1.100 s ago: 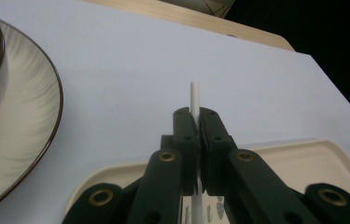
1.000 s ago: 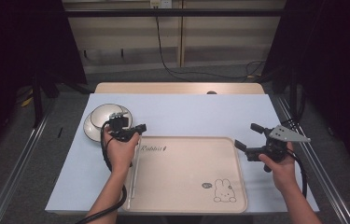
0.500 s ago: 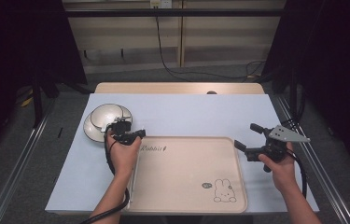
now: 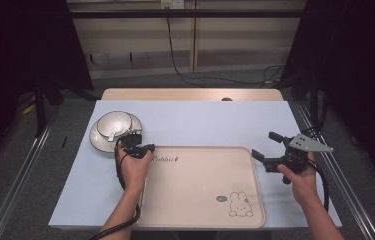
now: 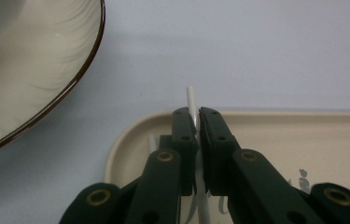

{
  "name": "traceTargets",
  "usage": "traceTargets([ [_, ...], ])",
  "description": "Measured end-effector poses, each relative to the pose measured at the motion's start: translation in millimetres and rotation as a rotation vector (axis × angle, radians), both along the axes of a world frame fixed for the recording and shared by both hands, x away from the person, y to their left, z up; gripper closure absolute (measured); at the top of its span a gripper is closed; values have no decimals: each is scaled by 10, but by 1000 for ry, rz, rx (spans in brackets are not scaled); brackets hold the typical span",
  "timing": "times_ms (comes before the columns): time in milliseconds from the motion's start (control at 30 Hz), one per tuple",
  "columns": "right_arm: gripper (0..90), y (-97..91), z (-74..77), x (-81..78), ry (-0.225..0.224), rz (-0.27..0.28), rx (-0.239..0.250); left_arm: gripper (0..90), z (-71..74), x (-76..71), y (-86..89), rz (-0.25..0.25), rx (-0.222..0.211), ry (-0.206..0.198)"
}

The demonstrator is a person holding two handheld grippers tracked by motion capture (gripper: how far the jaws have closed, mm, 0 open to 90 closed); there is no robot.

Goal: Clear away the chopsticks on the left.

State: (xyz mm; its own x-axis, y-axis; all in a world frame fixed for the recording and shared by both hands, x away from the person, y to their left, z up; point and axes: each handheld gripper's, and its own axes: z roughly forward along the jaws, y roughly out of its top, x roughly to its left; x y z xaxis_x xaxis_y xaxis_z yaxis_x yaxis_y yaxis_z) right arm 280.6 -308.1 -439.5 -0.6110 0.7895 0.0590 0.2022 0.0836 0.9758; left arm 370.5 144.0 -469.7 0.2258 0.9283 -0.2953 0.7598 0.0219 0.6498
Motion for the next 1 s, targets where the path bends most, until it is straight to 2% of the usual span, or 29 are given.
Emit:
traceTargets([
  [67,28,2,-1,0,0,-1,-5,852,-1,-5,8,1,15,3],
  [333,28,3,6,-3,-3,3,1,854,2,-49,-14,2,11,8],
  [400,28,8,6,-4,-5,0,0,856,6,-70,-22,-2,27,7],
  [467,28,12,8,-4,-4,-2,4,856,-3,-91,-25,1,18,7],
  [533,28,10,13,-2,-7,1,4,855,-11,-104,-22,-6,30,8],
  [600,29,7,22,-8,-9,3,7,854,-17,-104,-21,3,25,7],
  [733,29,4,23,-6,-9,3,5,850,-30,-107,-23,5,47,10],
  [800,28,5,22,-6,-2,7,7,847,-38,-109,-33,2,40,20],
  [1000,29,8,20,-1,0,11,5,838,-35,-105,-53,-1,59,10],
])
